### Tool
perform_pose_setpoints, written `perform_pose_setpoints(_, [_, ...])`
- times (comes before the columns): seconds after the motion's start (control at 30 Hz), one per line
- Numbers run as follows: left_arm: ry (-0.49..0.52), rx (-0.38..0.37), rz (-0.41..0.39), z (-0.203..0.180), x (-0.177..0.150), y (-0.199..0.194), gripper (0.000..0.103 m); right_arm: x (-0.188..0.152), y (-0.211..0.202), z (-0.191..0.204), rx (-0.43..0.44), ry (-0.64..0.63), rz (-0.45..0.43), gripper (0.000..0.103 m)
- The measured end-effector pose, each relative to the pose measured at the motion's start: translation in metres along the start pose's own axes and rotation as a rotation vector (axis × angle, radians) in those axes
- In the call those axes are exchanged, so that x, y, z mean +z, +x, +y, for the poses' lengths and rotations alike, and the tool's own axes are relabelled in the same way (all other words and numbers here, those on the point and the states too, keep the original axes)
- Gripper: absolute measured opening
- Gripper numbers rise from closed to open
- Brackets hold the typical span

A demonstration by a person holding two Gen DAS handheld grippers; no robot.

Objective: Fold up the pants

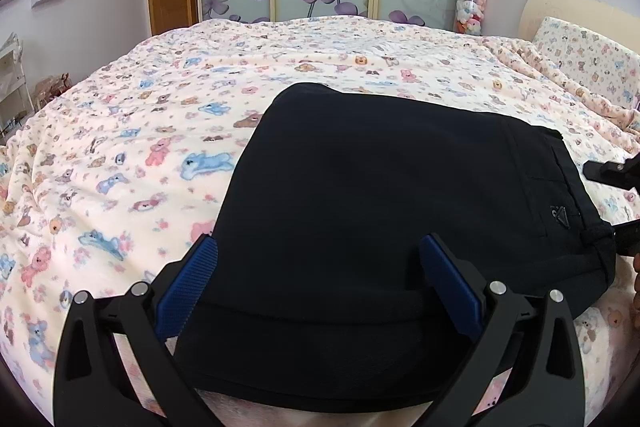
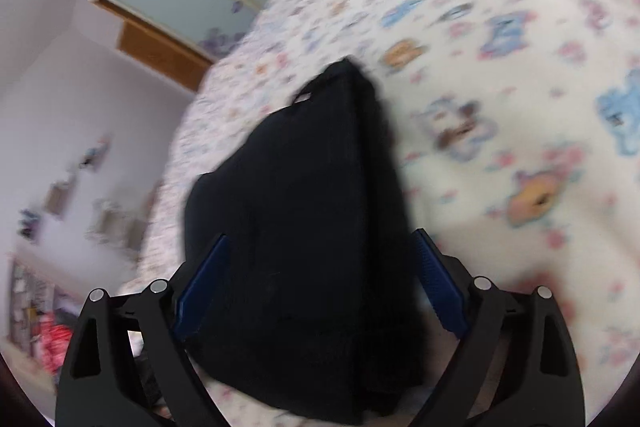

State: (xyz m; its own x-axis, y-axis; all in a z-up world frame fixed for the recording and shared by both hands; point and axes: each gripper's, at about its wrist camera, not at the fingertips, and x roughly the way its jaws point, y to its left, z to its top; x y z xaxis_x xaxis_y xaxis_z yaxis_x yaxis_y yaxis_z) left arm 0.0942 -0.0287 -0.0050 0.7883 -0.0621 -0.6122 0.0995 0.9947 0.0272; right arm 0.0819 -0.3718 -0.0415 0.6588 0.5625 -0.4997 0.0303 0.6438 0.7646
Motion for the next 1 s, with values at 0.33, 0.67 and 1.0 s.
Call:
perform_pose_setpoints(0.33, [-0.009, -0.003, 0.003, 0.002, 0.0, 0.0, 0.101, -0.002, 0.023, 0.0, -0.053, -0.091, 0.047, 0.086])
perform_pose_setpoints(0.67, [-0.021, -0.002, -0.001, 0.004, 0.001, -0.001, 0.101, 0.001, 0.023, -0.003, 0.07, -0.053, 0.066, 0.064])
perform_pose_setpoints(1.0, [-0.039, 0.0, -0.006, 0.004, 0.002, -0.005, 0.101, -0.004, 0.014, 0.013, 0.095, -0.121, 0.005, 0.036])
